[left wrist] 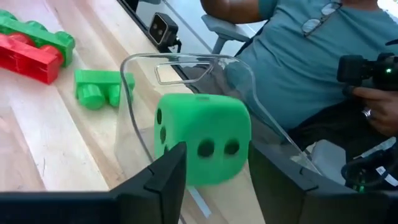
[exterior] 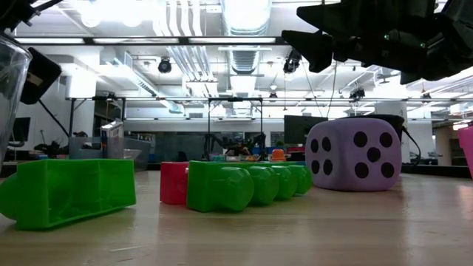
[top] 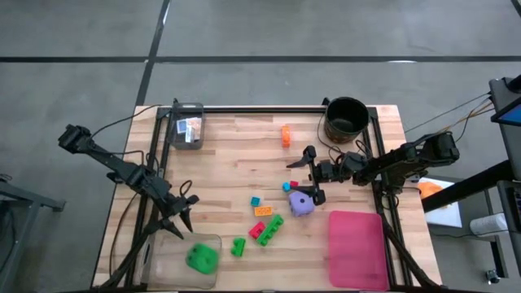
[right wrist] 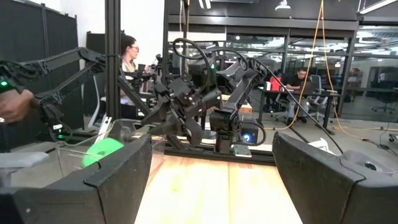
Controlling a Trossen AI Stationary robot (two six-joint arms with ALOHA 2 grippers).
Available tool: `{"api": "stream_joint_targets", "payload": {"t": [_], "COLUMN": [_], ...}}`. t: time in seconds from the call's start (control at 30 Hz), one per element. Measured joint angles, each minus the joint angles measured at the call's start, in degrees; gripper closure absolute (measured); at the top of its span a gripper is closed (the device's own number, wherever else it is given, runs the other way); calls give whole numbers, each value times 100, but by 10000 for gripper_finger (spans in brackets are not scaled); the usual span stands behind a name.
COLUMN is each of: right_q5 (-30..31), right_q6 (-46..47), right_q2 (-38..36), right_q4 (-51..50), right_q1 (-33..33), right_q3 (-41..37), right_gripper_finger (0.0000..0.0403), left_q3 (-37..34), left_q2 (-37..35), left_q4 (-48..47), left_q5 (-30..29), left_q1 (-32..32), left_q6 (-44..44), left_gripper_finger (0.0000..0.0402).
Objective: Pick & Place Toys
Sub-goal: Put the purple die into the transparent bin
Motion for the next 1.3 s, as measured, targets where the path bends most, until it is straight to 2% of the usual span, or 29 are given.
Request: {"api": "stream_joint_targets", "payload": {"t": [0.2,0.3,0.47,0.6,0.8,0.93,1.17,1.3], "right_q5": [2,5,347,746,1301,1582,2547,2860], "right_q6": [67,208,326,328,330,494,1356,1913], "right_q2": [0,-4,-12,-78,-228,-302,-267,-64], "right_q4": [-89,-204,-847,-1846,-4006,-5581,-9091,-10346], "right_q1": [0,0,75,251,735,1109,1866,2313], "right_q3": [0,2,8,218,1025,1734,3186,3876], "right_gripper_finger": [72,72,72,72,72,72,72,72], "left_q3": [330,427,405,386,384,382,381,377], "left_q2": [0,0,66,231,570,892,1450,1670], "left_q4": [199,434,570,642,792,1002,1403,1549], "left_q5": [-764,-1535,-3344,-3995,-4455,-4483,-4441,-4412], "left_q1": [0,0,26,115,438,776,1375,1574], "left_q6": [767,1293,1836,1915,1818,1760,1768,1855], "left_gripper_finger": [224,224,224,223,223,223,223,223]}}
